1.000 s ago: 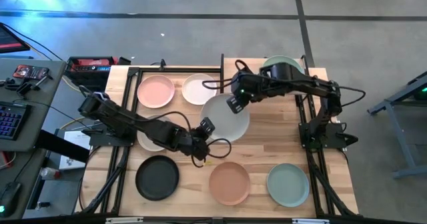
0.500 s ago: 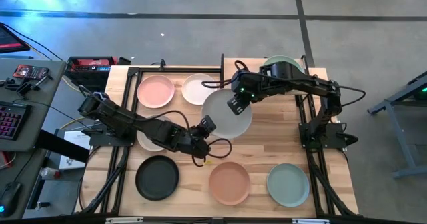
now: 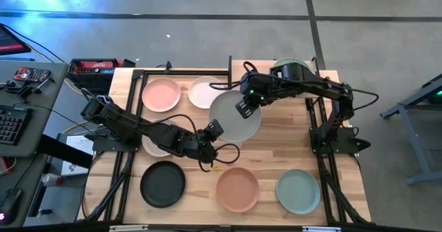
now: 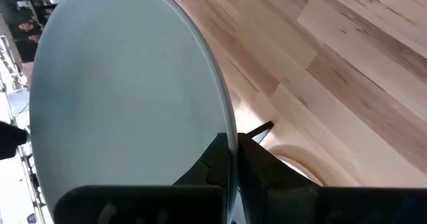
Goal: Place and stack plates onto a shelf
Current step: Stack the light gray plate on top of the green plate on the shelf
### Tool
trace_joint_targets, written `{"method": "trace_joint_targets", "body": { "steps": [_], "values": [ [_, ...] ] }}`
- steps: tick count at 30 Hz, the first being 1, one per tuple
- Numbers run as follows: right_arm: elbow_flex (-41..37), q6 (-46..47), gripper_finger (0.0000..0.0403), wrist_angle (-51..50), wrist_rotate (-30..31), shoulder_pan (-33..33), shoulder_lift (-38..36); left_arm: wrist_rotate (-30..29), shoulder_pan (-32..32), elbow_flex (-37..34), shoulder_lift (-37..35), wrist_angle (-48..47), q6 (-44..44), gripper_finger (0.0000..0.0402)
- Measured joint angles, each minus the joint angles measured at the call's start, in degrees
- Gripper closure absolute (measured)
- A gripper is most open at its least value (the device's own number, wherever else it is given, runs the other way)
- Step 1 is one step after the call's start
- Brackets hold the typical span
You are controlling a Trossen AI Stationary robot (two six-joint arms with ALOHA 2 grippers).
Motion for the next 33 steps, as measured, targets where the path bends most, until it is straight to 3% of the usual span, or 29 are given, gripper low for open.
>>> {"method": "trace_joint_targets", "body": {
  "steps": [11, 16, 33],
  "values": [
    [0.0, -1.0, 0.0276, -0.1, 3.4, -0.8, 0.0, 0.3, -0.1, 0.0, 0.0, -0.9, -1.0, 0.04],
    [-0.4, -2.5, 0.0276, 0.0, 2.2, -2.1, 0.0, -3.1, -0.5, 0.0, 0.0, -0.5, 0.5, 0.04],
    [-0.8, -2.5, 0.0289, -0.1, 0.6, -3.8, 0.0, -4.7, 0.7, 0.0, 0.0, 1.1, 3.5, 0.0399]
  ]
}}
